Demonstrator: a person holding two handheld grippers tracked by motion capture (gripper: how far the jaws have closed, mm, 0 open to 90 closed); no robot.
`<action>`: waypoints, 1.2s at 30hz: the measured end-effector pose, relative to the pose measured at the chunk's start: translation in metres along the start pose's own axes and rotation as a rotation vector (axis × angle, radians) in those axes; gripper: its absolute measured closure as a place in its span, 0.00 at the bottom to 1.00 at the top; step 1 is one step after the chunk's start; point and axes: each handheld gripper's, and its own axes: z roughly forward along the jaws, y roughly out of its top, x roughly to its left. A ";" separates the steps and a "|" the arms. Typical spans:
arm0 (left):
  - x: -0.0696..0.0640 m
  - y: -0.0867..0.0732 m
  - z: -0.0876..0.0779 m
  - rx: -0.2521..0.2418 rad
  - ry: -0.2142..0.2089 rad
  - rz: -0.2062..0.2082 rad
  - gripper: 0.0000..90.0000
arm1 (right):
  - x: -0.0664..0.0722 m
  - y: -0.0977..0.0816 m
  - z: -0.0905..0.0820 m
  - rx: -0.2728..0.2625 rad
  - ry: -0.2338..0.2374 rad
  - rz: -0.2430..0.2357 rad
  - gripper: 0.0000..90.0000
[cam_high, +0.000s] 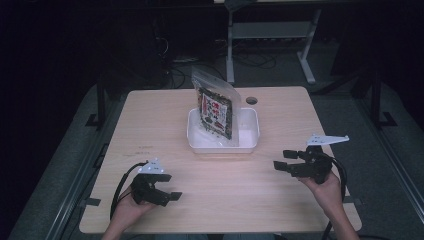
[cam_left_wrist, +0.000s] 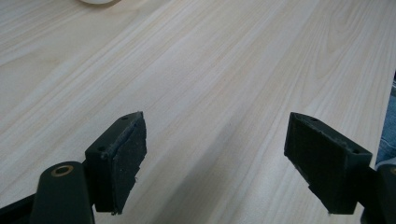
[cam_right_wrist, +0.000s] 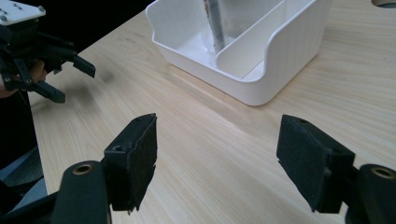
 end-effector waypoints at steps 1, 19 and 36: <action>0.000 0.000 0.000 0.000 0.000 0.000 0.23 | 0.000 -0.001 0.000 -0.001 0.003 0.000 0.31; 0.000 0.000 0.000 0.007 0.002 0.000 0.22 | 0.009 -0.025 0.010 0.036 0.040 0.003 0.30; -0.002 -0.001 0.000 0.007 0.004 0.000 0.22 | 0.018 -0.040 0.020 0.071 0.057 -0.008 0.30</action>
